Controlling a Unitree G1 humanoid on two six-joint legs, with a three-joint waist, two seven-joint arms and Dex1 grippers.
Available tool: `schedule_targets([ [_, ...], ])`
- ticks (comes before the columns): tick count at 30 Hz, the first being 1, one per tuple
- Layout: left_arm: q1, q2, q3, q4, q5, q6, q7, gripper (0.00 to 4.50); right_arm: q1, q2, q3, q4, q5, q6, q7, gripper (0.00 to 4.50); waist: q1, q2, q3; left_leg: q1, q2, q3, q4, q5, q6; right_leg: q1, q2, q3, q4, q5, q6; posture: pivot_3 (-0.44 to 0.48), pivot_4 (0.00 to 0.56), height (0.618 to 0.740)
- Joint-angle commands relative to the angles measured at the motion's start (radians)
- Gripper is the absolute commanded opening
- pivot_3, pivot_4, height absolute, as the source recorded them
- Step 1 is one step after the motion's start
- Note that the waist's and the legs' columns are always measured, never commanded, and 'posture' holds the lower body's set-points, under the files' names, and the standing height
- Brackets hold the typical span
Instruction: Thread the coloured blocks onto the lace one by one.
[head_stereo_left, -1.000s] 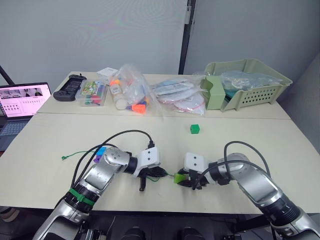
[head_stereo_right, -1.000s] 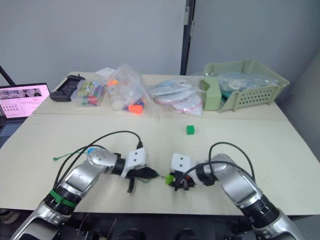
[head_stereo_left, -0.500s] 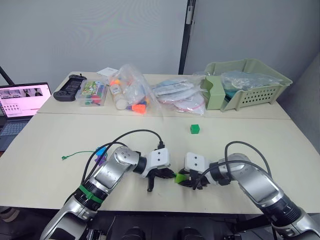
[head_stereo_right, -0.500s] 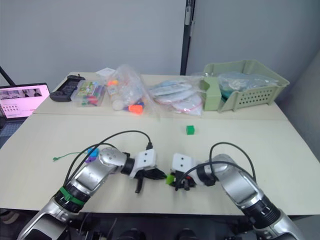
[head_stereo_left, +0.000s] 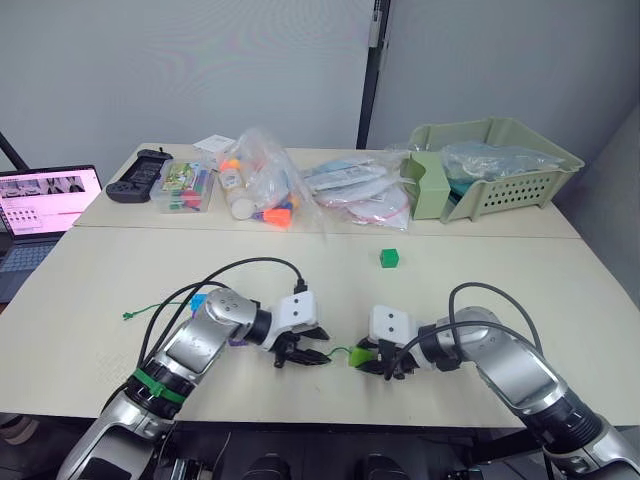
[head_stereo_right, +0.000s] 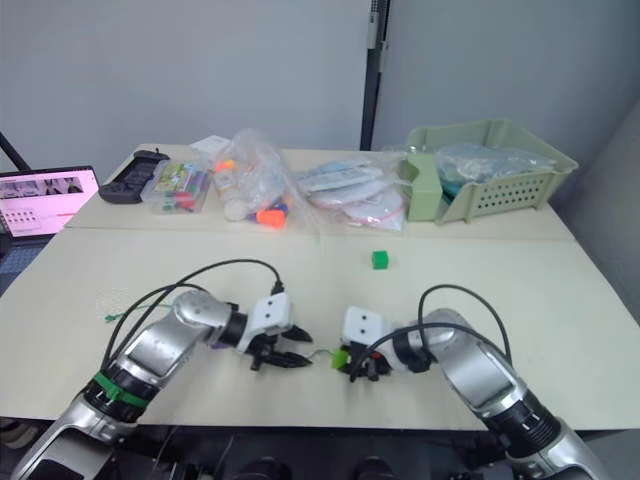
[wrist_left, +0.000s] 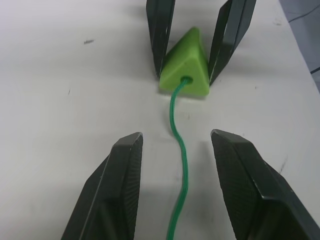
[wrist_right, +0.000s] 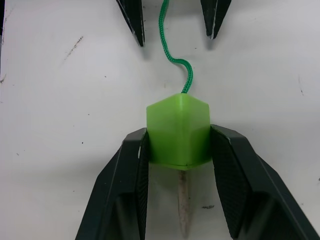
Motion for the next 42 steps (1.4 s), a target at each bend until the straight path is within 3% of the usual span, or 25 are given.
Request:
schedule_targets([
  [1, 0.008, -0.017, 0.006, 0.022, 0.004, -0.035, 0.015, 2.27, 0.015, -0.009, 0.015, 0.002, 0.005, 0.019, 0.001, 1.32, 0.000, 0.000, 0.000, 0.000, 0.000, 0.000, 0.000, 0.000, 0.000, 0.000, 0.000, 0.000, 0.000, 0.000, 0.000, 0.000, 0.150, 0.740],
  [4, 0.015, -0.029, -0.002, 0.025, 0.003, -0.037, 0.008, 2.27, 0.016, -0.012, 0.013, -0.001, 0.006, 0.022, 0.001, 1.32, 0.000, 0.000, 0.000, 0.000, 0.000, 0.000, 0.000, 0.000, 0.000, 0.000, 0.000, 0.000, 0.000, 0.000, 0.000, 0.000, 0.150, 0.740],
  [8, 0.030, -0.044, -0.009, 0.016, -0.003, -0.033, 0.002, 1.31, 0.019, -0.014, 0.012, -0.004, 0.007, 0.026, 0.000, 1.32, 0.000, 0.000, 0.000, 0.000, 0.000, 0.000, 0.000, 0.000, 0.000, 0.000, 0.000, 0.000, 0.000, 0.000, 0.000, 0.000, 0.150, 0.740],
  [12, 0.031, -0.057, -0.012, 0.015, 0.001, -0.035, 0.005, 0.00, 0.020, -0.015, 0.011, -0.008, 0.008, 0.033, -0.002, 1.32, 0.001, 0.000, 0.000, 0.000, 0.000, 0.000, 0.000, 0.000, 0.000, 0.000, 0.000, 0.000, 0.000, 0.000, 0.000, 0.000, 0.150, 0.740],
  [28, -0.013, -0.099, -0.031, 0.006, 0.024, -0.057, 0.023, 0.00, 0.015, -0.015, 0.019, -0.003, 0.014, 0.034, -0.012, 1.32, 0.000, 0.000, 0.000, 0.000, 0.000, 0.000, 0.000, 0.000, 0.000, 0.000, 0.000, 0.000, 0.000, 0.000, 0.000, 0.000, 0.150, 0.740],
  [34, -0.014, -0.068, -0.002, -0.006, 0.011, -0.043, 0.021, 0.00, 0.018, -0.015, 0.018, -0.008, 0.016, 0.036, -0.016, 1.32, -0.001, 0.000, 0.000, 0.000, 0.000, 0.000, 0.000, 0.000, 0.000, 0.000, 0.000, 0.000, 0.000, 0.000, 0.000, 0.000, 0.150, 0.740],
  [42, -0.022, -0.041, -0.006, -0.050, 0.007, -0.044, 0.015, 2.42, 0.021, -0.005, 0.002, -0.020, 0.024, 0.044, -0.037, 1.32, 0.000, 0.000, 0.000, 0.000, 0.000, 0.000, 0.000, 0.000, 0.000, 0.000, 0.000, 0.000, 0.000, 0.000, 0.000, 0.000, 0.150, 0.740],
])
